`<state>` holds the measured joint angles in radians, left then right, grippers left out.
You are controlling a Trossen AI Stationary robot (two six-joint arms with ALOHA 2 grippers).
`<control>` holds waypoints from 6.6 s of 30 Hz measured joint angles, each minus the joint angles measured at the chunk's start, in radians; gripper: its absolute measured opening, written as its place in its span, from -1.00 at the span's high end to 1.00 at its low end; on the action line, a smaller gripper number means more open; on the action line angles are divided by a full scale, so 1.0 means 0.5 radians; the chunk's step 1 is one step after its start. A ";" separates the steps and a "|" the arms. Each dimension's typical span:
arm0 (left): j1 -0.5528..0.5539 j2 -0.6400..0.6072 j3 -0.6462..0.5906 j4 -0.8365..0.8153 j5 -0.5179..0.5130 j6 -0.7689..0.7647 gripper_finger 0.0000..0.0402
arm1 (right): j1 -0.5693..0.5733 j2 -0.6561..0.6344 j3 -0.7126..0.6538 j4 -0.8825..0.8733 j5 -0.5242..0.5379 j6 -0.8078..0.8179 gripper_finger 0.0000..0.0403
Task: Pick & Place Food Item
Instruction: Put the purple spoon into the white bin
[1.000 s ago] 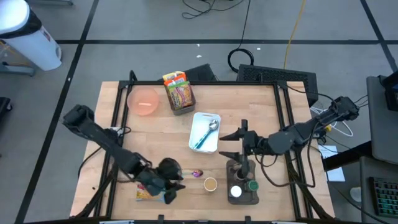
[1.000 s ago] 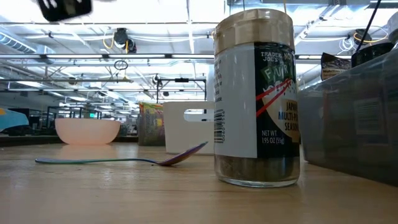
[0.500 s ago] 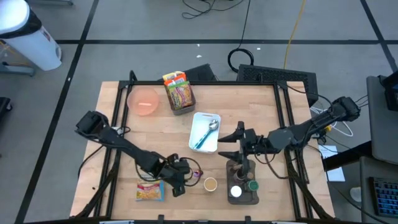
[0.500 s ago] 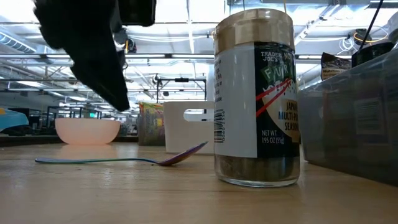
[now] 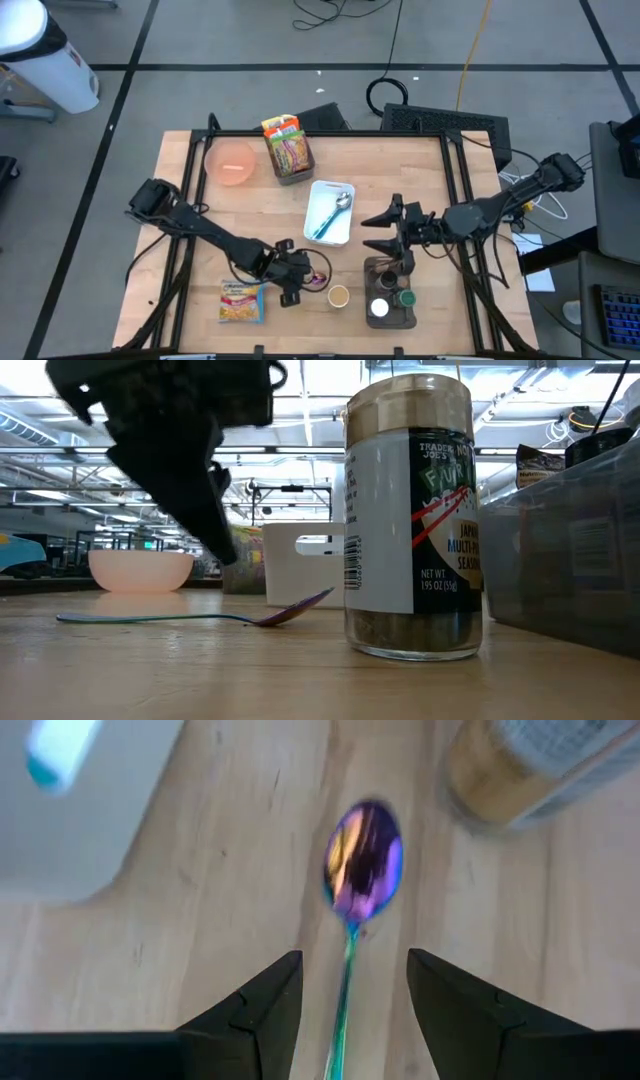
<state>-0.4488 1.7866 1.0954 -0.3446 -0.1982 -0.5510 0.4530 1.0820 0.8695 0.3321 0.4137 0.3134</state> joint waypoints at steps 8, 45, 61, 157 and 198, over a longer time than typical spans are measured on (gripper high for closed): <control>0.015 0.133 0.001 0.039 0.137 -0.011 0.07 | 0.000 -0.027 -0.011 -0.012 0.000 -0.029 -0.09; 0.039 0.244 0.002 -0.040 0.166 -0.208 0.96 | 0.000 -0.033 -0.010 -0.014 0.000 -0.023 -0.04; 0.182 -0.375 0.015 -0.249 0.274 -0.322 0.98 | 0.001 -0.033 -0.010 -0.001 0.000 0.030 -0.04; 1.022 0.939 1.608 -1.230 0.249 -0.690 0.98 | -0.070 -1.304 -0.008 -1.485 0.121 -0.290 -0.04; 1.060 0.999 1.608 -1.249 0.272 -0.685 0.87 | -0.070 -1.303 -0.008 -1.484 0.121 -0.269 -0.04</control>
<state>0.0811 2.2860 1.8996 -0.9693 -0.0620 -0.8934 0.4179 0.4305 0.8654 -0.4099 0.4744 0.1791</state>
